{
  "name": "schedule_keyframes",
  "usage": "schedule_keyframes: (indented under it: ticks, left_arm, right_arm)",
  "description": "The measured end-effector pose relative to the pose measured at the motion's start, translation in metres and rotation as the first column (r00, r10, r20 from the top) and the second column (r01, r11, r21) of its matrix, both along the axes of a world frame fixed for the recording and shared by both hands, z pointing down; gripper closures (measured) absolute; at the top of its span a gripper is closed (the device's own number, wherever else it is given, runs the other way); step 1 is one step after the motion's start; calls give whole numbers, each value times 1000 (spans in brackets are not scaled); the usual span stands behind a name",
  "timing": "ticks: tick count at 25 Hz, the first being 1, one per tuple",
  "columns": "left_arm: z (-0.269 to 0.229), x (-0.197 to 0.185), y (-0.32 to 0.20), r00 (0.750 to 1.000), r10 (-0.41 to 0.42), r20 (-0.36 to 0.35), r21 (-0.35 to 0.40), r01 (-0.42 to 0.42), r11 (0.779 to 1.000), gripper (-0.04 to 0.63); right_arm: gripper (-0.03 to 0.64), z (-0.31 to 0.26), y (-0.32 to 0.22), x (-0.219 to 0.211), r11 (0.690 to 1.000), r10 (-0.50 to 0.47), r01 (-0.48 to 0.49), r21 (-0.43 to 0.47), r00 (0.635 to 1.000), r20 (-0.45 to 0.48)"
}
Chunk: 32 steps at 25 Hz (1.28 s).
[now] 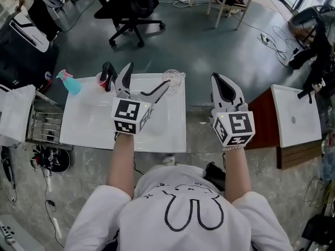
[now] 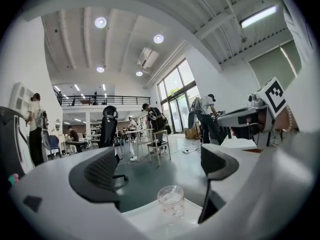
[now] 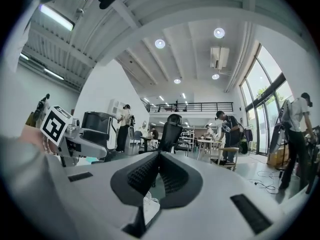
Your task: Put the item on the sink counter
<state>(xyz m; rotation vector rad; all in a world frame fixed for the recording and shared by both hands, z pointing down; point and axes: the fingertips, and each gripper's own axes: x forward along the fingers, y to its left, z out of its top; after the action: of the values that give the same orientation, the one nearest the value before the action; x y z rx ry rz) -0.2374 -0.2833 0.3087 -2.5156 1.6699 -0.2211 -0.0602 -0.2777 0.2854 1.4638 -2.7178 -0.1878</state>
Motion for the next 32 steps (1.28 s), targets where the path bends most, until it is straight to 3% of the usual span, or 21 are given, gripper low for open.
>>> schedule_keyframes:
  ticks: [6, 7, 8, 11, 19, 27, 32]
  left_arm:
    - [-36, -4, 26, 1000, -19, -9, 105, 20, 994, 67]
    - [-43, -8, 29, 999, -39, -19, 128, 41, 991, 174]
    - [-49, -12, 31, 998, -61, -30, 152, 64, 986, 428]
    - [-62, -14, 36, 996, -74, -39, 187, 80, 979, 579]
    - [-83, -17, 44, 995, -101, -13, 184, 102, 978, 586]
    - [-121, -28, 52, 994, -108, -28, 226, 111, 968, 586]
    - [-135, -35, 54, 993, -122, 1, 248, 118, 962, 586]
  right_arm:
    - [588, -24, 16, -6, 997, -22, 23, 68, 1000, -4]
    - [588, -29, 17, -8, 996, -23, 24, 83, 1000, -8]
    - [588, -33, 18, -9, 995, -24, 25, 96, 1000, -10]
    - [588, -45, 20, -10, 992, -26, 28, 126, 1000, -12]
    - [588, -71, 29, -7, 984, -38, 40, 176, 999, -11]
    - [588, -105, 35, -2, 972, -59, 61, 225, 998, -12]
    - [589, -122, 39, 4, 963, -48, 52, 263, 999, -20]
